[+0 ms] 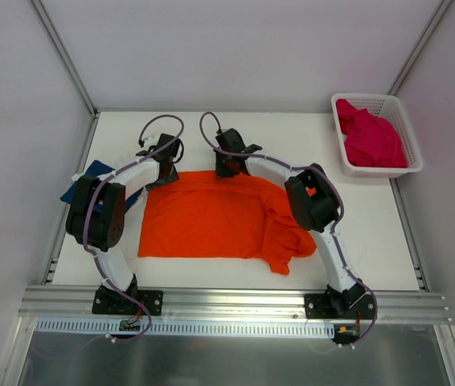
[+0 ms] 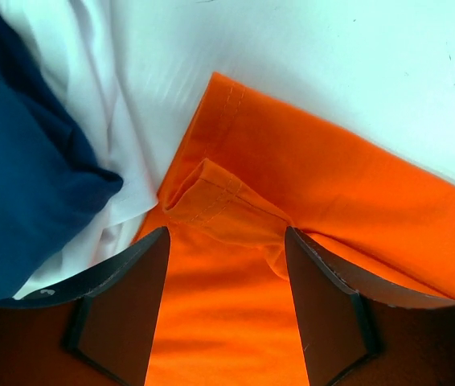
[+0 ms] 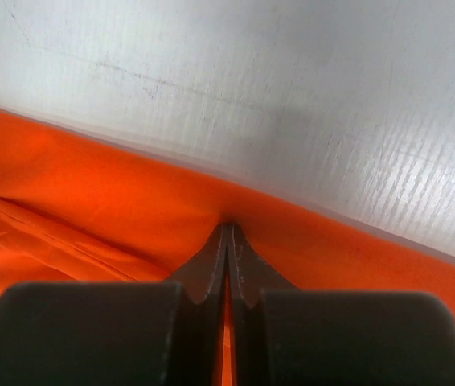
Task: Fold and stack the t-shirts
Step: Fold the flattened tshirt in 1/3 of the way
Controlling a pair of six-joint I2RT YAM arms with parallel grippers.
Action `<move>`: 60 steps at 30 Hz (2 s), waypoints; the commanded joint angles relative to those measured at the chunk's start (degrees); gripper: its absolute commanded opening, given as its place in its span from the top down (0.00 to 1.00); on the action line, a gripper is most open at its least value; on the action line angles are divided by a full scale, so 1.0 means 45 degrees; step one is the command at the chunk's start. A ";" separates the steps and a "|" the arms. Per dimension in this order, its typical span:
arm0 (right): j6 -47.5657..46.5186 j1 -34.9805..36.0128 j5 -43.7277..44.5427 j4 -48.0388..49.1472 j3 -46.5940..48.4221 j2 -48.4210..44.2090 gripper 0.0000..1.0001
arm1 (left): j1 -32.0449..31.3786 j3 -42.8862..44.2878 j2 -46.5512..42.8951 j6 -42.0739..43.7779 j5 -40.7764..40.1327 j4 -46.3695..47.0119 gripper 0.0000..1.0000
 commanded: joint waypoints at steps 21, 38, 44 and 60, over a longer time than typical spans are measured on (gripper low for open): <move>-0.0125 -0.1753 -0.2028 -0.1862 0.3751 0.1989 0.99 | 0.0817 0.2531 0.1465 0.0914 0.0107 -0.0555 0.40; -0.1004 -0.1734 -0.3259 0.1224 0.0532 -0.2071 0.59 | 0.0662 0.1012 -0.3376 0.0153 0.0047 -0.0517 0.46; -0.1180 -0.1675 -0.3259 0.1107 -0.0035 -0.2737 0.59 | 0.0349 -0.0513 -0.4765 -0.0258 0.0380 -0.0516 0.44; -0.1043 -0.0778 -0.1874 0.1966 -0.3294 -0.4491 0.65 | 0.0445 0.0322 -0.1604 0.1147 0.0886 0.2000 0.47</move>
